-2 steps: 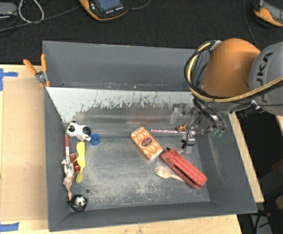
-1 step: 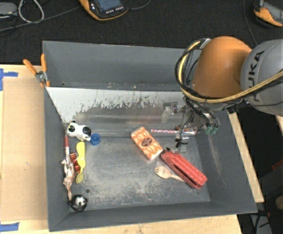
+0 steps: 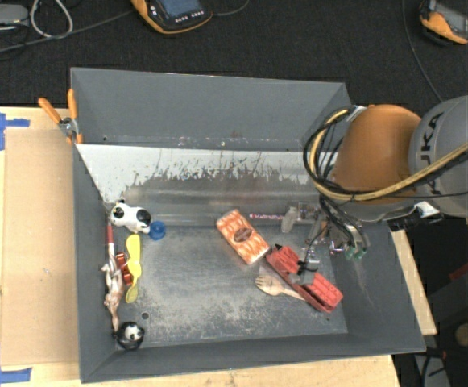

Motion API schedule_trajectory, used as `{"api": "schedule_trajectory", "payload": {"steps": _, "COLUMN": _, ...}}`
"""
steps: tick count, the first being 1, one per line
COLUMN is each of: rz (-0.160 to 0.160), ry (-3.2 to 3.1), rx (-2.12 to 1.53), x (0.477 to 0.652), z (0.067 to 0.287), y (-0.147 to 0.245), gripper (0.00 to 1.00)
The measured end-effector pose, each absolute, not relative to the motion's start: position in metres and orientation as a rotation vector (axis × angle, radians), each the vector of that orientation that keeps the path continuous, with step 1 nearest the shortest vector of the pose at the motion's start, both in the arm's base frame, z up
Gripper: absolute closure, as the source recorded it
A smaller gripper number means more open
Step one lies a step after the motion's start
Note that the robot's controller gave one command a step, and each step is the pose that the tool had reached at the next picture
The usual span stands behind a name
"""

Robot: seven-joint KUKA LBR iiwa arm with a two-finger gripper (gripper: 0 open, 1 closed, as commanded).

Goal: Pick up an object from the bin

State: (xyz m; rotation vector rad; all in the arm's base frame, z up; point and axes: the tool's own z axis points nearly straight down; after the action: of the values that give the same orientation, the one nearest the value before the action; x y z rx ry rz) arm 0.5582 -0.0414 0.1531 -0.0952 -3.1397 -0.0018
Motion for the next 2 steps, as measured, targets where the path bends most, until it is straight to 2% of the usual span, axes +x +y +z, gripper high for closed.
{"api": "schedule_trajectory", "payload": {"steps": 1, "rz": -0.005, "ry": -3.145, "rx": -0.022, "x": 0.575, "z": 0.110, "y": -0.016, "gripper": 0.00}}
{"api": "schedule_trajectory", "payload": {"steps": 2, "rz": -0.003, "ry": -3.139, "rx": 0.139, "x": 0.547, "z": 0.093, "y": -0.031, "gripper": 0.00}}
